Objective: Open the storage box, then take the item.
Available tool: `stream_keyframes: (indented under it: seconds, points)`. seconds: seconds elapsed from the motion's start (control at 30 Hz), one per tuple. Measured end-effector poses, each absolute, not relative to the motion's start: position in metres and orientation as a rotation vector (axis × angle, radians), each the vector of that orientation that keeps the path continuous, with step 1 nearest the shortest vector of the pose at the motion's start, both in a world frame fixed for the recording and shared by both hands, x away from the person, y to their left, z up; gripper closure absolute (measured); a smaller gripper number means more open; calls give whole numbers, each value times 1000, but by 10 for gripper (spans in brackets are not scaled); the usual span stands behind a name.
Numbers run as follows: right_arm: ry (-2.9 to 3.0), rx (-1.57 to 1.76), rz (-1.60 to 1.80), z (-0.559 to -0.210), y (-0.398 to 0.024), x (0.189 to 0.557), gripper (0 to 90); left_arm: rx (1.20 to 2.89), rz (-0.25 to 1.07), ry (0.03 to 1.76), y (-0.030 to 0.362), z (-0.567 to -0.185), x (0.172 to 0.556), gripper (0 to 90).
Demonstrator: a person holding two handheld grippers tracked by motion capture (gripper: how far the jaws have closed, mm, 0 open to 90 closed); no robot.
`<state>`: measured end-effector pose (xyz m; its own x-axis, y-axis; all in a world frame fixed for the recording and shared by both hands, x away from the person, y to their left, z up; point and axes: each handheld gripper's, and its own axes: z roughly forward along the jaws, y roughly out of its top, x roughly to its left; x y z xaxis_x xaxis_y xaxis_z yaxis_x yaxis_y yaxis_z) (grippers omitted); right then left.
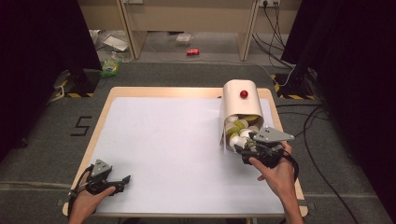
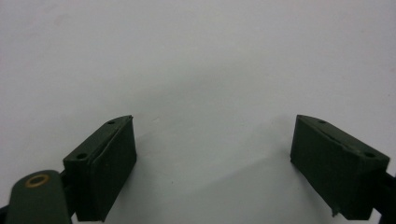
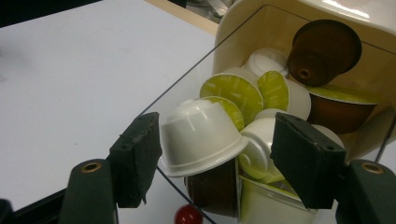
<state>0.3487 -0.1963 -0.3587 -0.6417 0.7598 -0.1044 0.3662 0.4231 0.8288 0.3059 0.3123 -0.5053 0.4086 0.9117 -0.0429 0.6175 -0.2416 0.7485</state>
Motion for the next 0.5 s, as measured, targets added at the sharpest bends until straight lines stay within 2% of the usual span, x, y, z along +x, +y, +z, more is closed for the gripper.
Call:
stream_keyframes:
  seconds: [0.5]
  points:
    - [2252,945,1096,-366,-188,360,356,1965,534,1299,312,-505,306,134]
